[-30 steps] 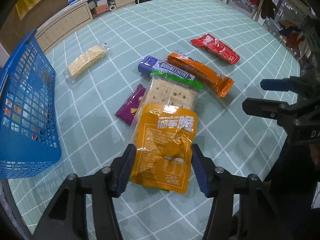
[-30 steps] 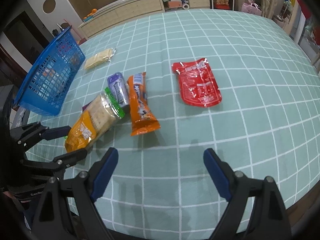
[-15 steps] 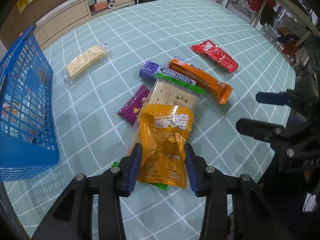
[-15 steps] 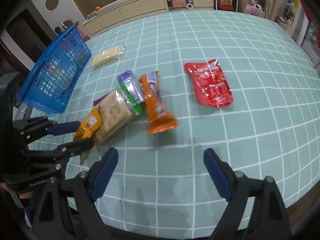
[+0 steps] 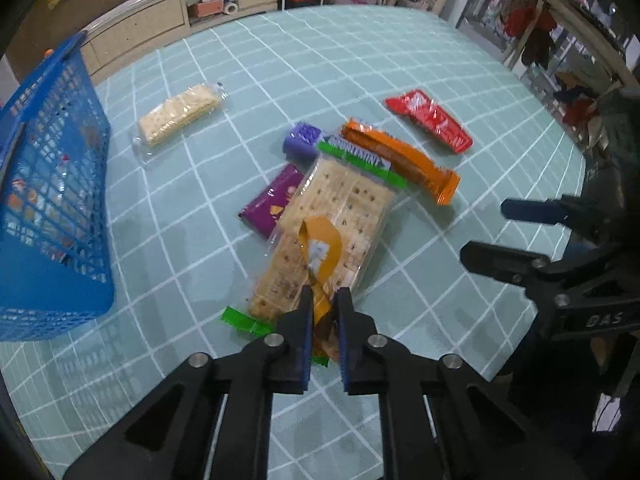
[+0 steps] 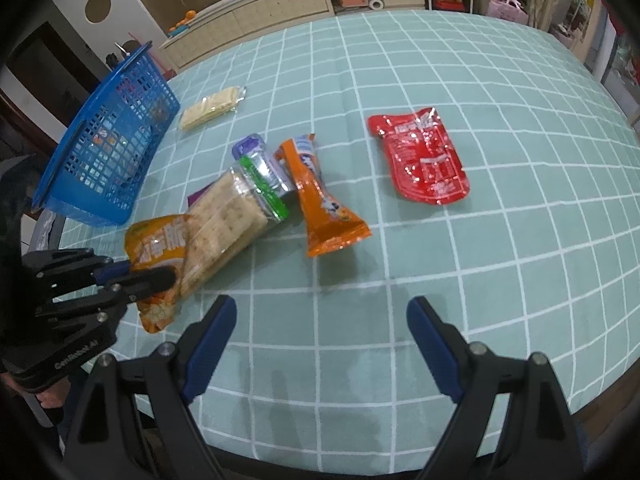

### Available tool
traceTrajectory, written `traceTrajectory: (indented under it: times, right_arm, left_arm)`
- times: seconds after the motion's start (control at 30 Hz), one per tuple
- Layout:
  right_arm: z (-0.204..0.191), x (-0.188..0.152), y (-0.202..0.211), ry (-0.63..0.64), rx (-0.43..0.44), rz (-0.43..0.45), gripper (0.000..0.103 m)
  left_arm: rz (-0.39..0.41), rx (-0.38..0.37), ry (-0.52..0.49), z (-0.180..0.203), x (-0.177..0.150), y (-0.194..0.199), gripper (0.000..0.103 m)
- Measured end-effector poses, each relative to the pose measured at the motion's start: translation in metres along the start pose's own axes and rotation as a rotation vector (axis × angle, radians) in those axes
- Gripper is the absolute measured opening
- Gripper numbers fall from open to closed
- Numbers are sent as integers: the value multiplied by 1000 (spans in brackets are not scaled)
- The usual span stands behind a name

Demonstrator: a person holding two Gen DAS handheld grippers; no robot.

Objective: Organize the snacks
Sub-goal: 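Grasp the clear cracker pack with the right tool while the left tool lifts the orange bag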

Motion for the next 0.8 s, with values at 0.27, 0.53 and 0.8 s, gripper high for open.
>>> traceTrajectory:
  times: [0.27, 0.53, 0.8]
  right_arm:
    - [-23, 9, -3, -29, 56, -21, 90]
    - [-60, 27, -28, -137, 64, -62, 90]
    - [-85, 38, -61, -212, -57, -116, 90]
  left_arm:
    - [91, 29, 33, -18, -5, 37, 9]
    - [150, 99, 67, -45, -26, 59, 9]
    - [173, 138, 132, -75, -40, 60, 9]
Point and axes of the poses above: each gripper's, at about its wrist camera, not at the fingertips, and y roughly against the way its jaws point, z to its right, x to its top, the point moved 5 cm from there along -y, roughly the way its jaws point, and after that the axes turned 3 degrees about z, right-handed, at the moved point
